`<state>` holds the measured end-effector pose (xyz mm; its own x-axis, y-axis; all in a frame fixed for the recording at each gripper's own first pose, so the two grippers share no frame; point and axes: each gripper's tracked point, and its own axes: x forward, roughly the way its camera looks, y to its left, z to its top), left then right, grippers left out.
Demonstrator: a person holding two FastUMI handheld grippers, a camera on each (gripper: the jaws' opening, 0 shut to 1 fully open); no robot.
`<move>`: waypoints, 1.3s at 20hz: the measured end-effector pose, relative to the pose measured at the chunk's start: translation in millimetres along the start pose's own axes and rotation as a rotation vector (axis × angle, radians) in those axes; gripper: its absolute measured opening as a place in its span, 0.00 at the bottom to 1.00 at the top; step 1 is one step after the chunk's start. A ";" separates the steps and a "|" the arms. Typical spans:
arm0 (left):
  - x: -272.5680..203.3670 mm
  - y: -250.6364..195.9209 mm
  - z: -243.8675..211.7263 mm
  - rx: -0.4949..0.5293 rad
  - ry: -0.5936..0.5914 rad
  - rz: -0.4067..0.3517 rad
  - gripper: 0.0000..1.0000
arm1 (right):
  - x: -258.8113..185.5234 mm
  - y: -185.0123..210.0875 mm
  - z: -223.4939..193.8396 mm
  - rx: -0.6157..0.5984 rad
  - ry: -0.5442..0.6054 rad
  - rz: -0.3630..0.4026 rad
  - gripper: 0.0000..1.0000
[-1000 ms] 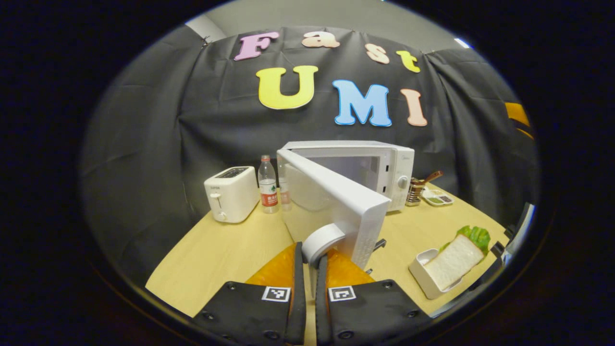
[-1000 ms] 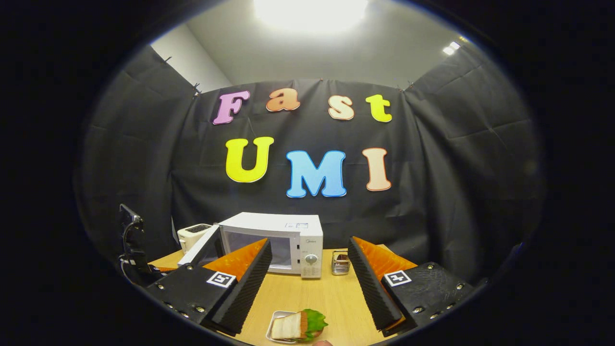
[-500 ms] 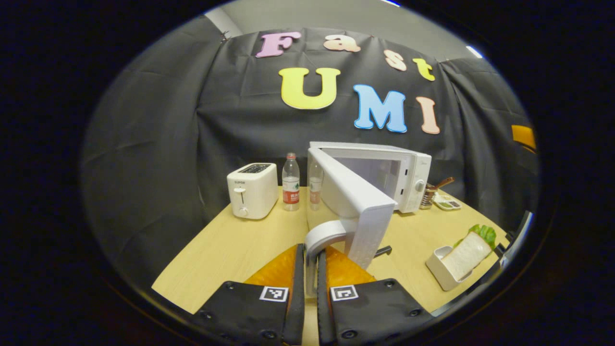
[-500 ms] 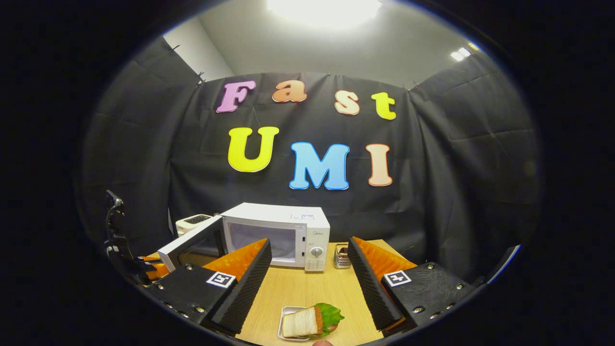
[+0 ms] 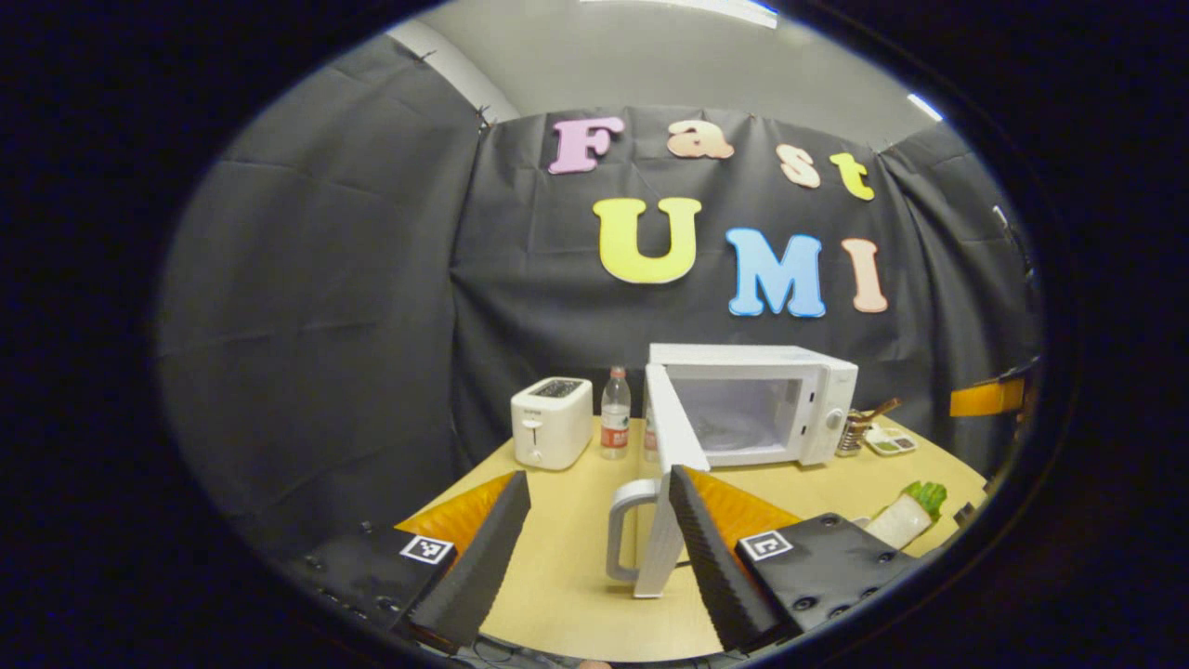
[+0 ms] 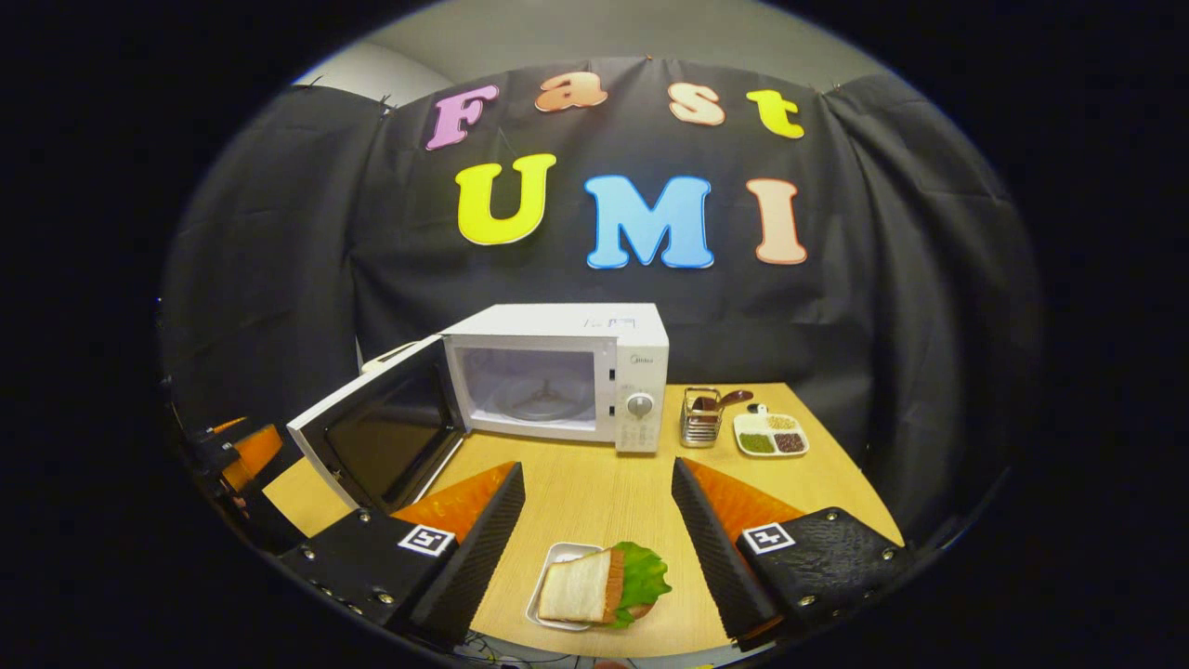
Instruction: Open the microwave oven with the left hand, put the food in, and close the microwave oven.
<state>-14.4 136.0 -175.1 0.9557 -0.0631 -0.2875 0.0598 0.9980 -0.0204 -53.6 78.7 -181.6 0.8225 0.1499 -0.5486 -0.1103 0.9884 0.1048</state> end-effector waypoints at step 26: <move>-49.3 -72.1 103.9 0.026 -0.186 0.145 0.95 | 34.9 -2.7 -158.7 0.516 0.774 0.406 0.36</move>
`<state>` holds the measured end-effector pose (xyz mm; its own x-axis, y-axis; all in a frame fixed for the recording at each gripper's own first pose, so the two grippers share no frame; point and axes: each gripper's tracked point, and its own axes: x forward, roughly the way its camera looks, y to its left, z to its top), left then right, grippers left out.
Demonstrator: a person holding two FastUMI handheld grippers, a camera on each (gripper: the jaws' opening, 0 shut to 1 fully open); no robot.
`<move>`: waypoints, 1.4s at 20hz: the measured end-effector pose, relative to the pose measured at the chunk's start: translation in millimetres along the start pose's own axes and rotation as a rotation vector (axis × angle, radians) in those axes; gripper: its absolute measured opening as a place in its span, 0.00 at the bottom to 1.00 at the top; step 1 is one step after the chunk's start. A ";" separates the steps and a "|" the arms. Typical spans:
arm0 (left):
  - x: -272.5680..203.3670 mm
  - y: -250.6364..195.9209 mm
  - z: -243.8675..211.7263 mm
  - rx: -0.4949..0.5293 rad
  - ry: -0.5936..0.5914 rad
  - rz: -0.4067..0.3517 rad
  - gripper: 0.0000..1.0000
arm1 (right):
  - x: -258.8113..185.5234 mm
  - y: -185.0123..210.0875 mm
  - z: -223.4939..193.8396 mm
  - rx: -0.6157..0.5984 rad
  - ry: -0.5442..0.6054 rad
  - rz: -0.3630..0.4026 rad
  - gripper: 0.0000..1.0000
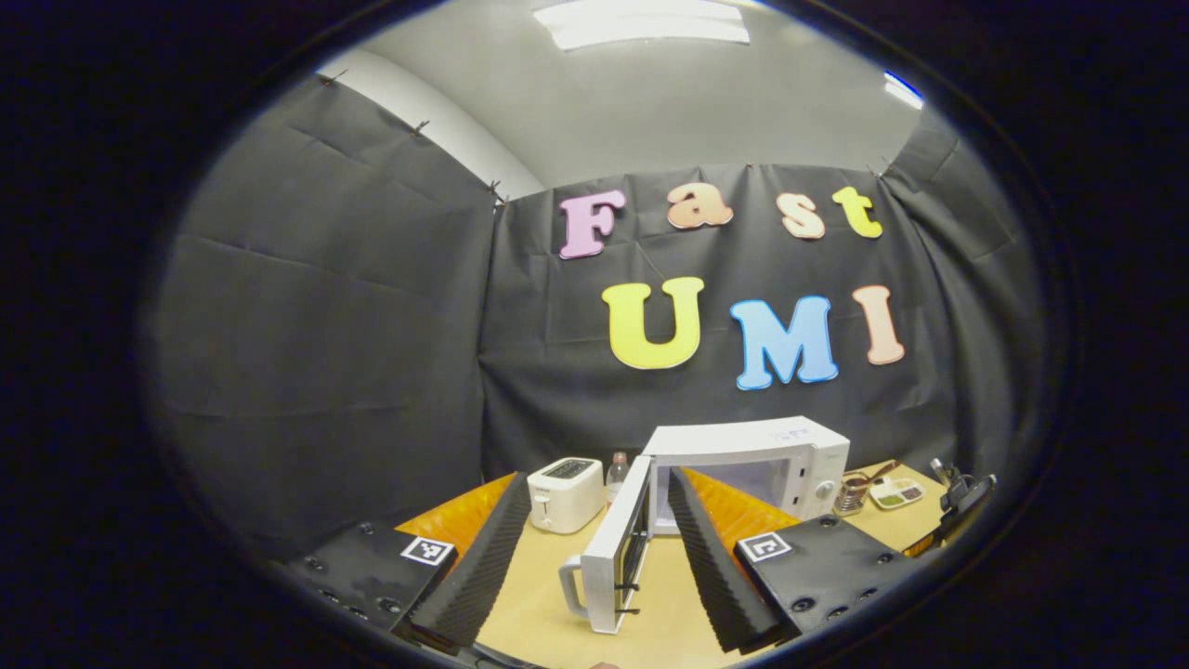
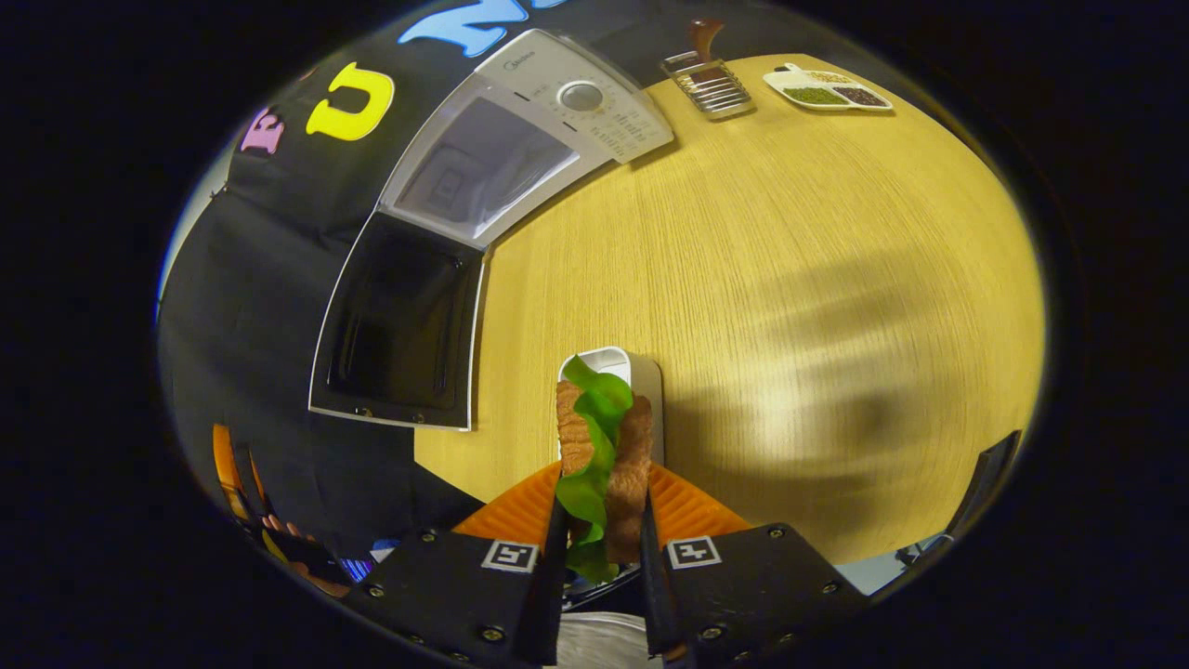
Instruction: Open the microwave oven with the left hand, put the food in, and close the microwave oven.
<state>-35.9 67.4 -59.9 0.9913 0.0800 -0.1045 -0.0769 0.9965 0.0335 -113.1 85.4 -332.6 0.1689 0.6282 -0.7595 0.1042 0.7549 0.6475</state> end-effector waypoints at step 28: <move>151.4 100.5 -7.9 0.021 -0.022 -0.014 0.96 | 101.1 164.1 233.3 0.163 -0.608 0.119 0.35</move>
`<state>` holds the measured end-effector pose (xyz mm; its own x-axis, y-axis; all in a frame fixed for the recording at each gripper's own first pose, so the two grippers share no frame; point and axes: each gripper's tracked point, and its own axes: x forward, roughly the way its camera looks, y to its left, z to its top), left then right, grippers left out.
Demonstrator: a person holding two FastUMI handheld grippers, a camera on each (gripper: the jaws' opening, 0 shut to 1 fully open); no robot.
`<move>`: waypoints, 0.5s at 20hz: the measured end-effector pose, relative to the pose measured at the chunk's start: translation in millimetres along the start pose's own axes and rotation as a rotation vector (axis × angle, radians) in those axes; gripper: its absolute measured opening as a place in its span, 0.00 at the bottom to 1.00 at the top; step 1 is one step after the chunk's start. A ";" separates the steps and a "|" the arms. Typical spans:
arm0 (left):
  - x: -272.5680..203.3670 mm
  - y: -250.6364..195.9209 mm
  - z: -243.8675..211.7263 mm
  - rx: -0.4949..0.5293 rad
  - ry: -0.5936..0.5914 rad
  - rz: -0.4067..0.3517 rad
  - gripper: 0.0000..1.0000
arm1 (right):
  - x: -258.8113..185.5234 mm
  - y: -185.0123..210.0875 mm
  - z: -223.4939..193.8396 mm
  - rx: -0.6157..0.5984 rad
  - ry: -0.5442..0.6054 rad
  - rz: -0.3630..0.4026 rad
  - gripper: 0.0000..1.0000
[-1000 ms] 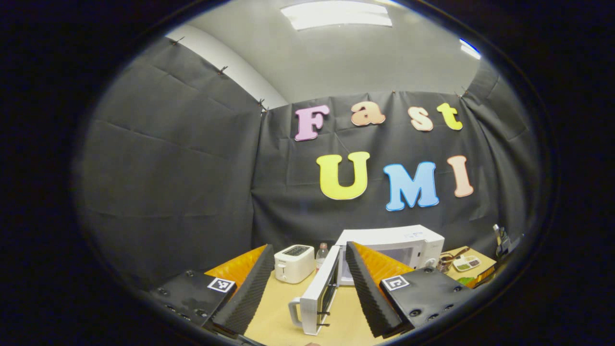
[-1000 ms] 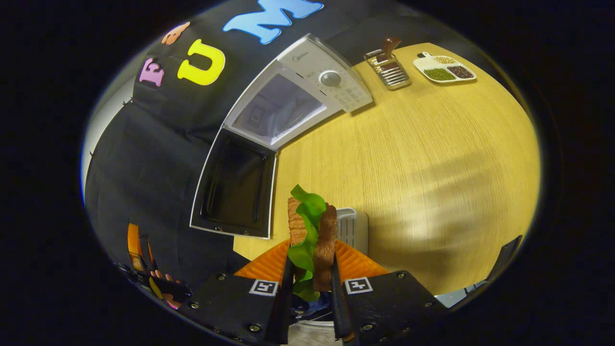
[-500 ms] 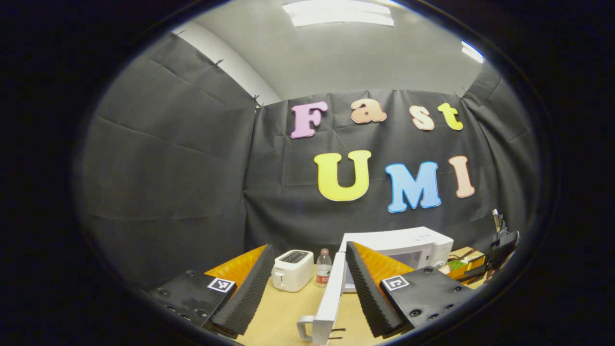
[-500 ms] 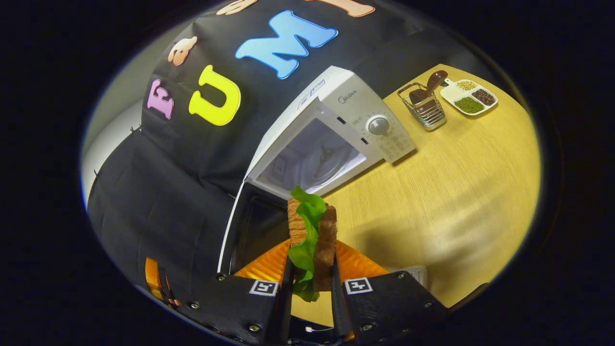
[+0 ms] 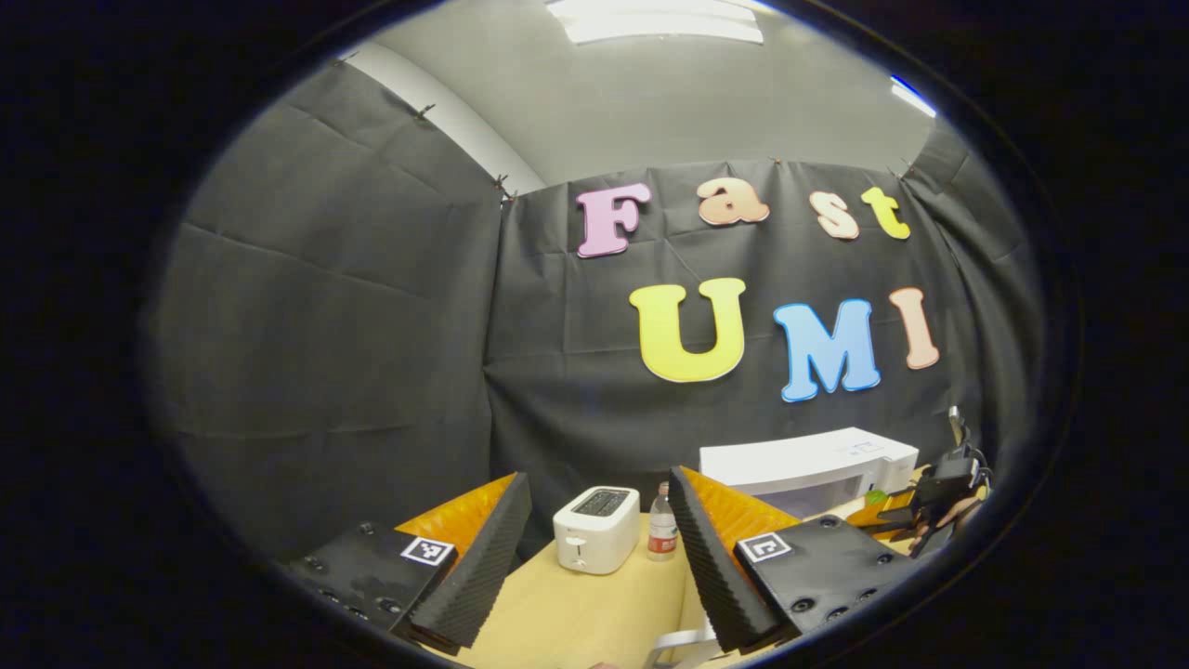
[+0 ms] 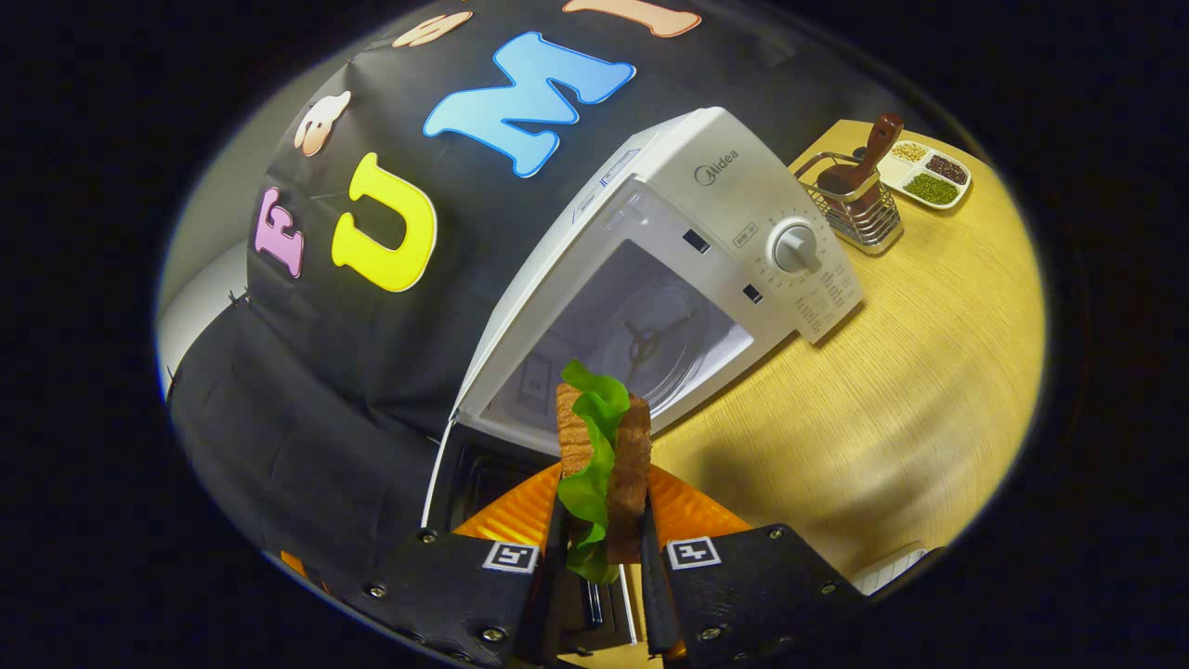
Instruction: Open the microwave oven with the left hand, put the food in, and close the microwave oven.
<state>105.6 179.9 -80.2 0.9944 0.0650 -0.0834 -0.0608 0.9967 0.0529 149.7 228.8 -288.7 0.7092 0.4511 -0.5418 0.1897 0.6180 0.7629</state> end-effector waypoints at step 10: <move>25.8 56.7 -43.6 0.026 0.077 0.074 0.96 | 102.6 10.2 20.8 -0.017 -0.184 0.004 0.39</move>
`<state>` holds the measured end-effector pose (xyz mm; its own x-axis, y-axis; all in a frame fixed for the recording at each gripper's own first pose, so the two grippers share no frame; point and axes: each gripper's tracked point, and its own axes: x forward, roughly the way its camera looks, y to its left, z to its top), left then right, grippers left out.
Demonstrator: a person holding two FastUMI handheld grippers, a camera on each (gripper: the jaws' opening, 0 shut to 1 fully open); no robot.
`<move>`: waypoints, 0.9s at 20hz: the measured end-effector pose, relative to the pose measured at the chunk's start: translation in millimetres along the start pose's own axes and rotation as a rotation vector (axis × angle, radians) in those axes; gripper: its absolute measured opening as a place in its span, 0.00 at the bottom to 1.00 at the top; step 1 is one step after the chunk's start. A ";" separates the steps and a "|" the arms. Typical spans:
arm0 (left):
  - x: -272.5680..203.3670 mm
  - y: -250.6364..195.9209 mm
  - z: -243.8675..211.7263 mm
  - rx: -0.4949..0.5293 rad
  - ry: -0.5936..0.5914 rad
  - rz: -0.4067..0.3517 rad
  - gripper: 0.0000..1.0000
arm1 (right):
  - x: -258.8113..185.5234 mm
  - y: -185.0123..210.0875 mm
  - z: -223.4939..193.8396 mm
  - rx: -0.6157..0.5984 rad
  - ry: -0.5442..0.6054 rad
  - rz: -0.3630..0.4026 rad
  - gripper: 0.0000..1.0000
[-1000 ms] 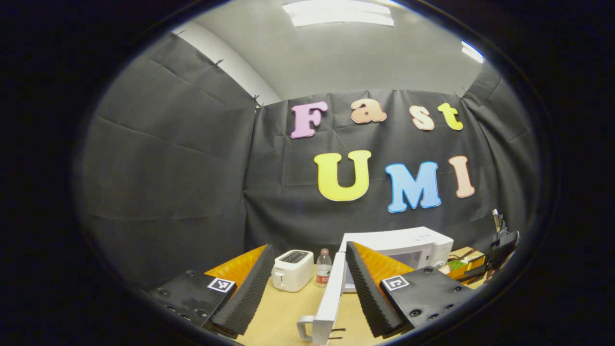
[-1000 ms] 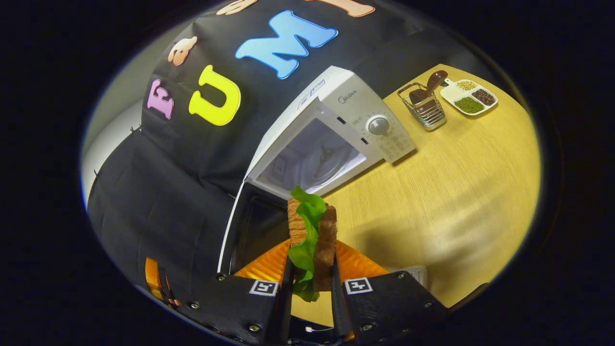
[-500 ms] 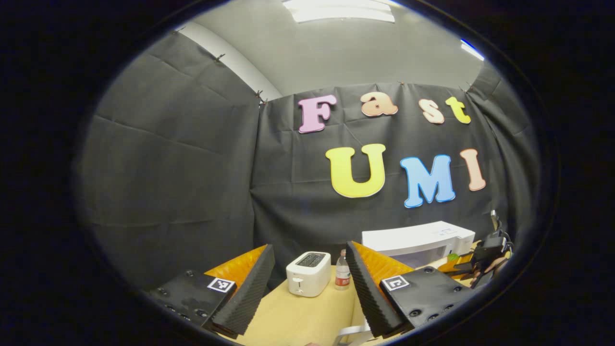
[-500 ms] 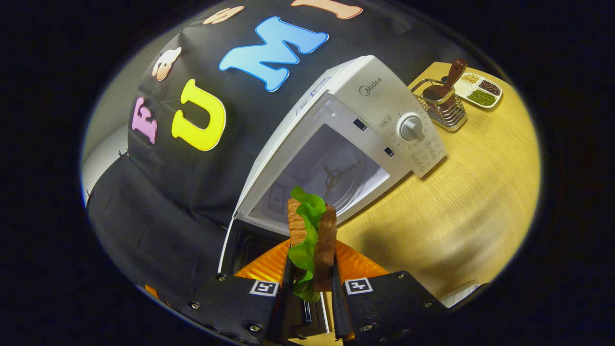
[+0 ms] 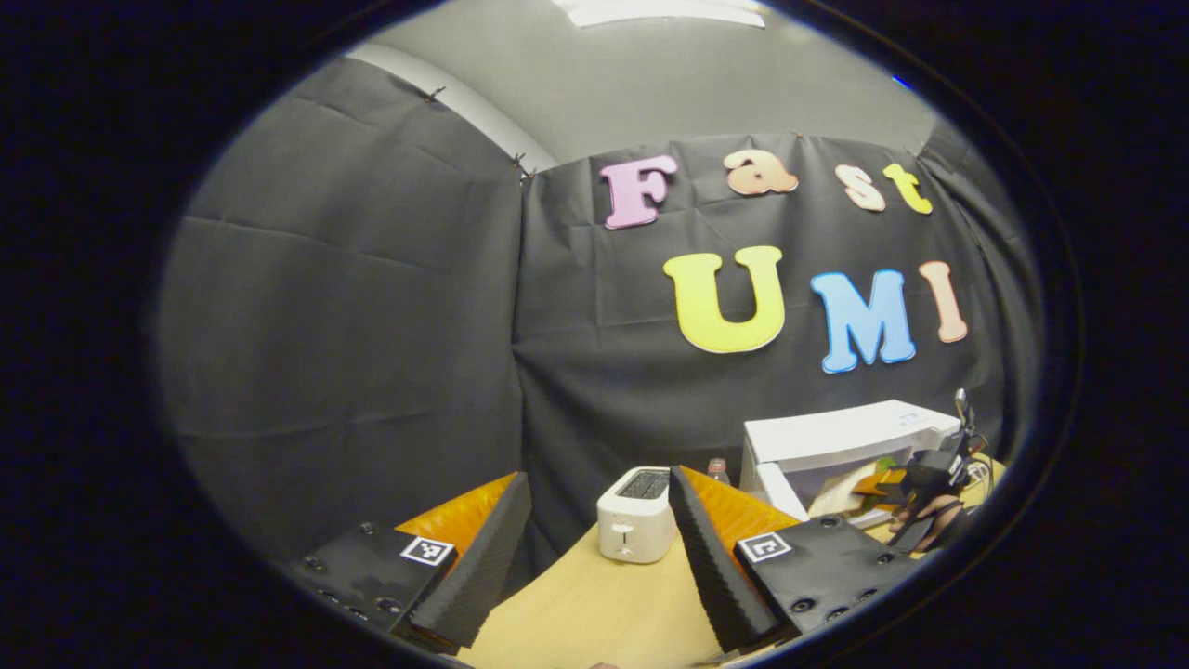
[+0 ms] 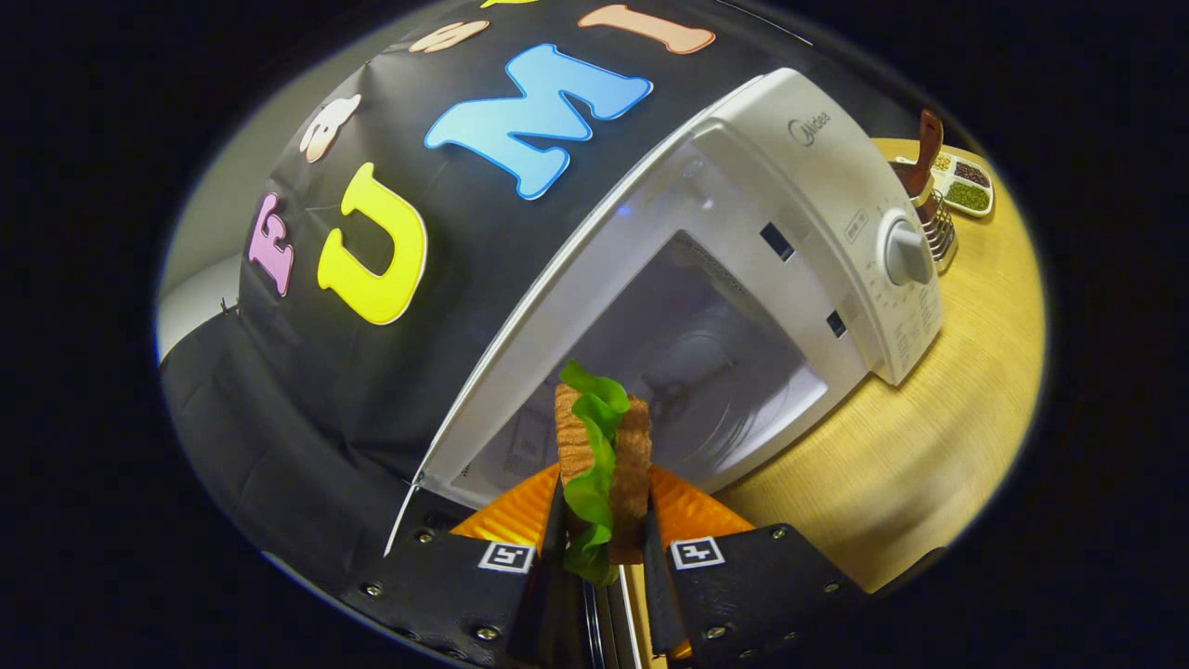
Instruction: Open the microwave oven with the left hand, put the food in, and close the microwave oven.
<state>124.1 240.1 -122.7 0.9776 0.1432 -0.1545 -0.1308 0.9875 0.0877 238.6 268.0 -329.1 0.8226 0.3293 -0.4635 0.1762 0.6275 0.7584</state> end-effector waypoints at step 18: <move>-13.9 33.9 -29.7 0.051 0.073 0.052 0.99 | 77.5 -48.1 -10.7 -0.212 -0.106 -0.206 0.80</move>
<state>101.2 273.5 -146.8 0.9549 0.2000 -0.2195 -0.1702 0.9743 0.1474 288.1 270.9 -406.4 0.8351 0.1119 -0.5386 0.2373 0.8100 0.5362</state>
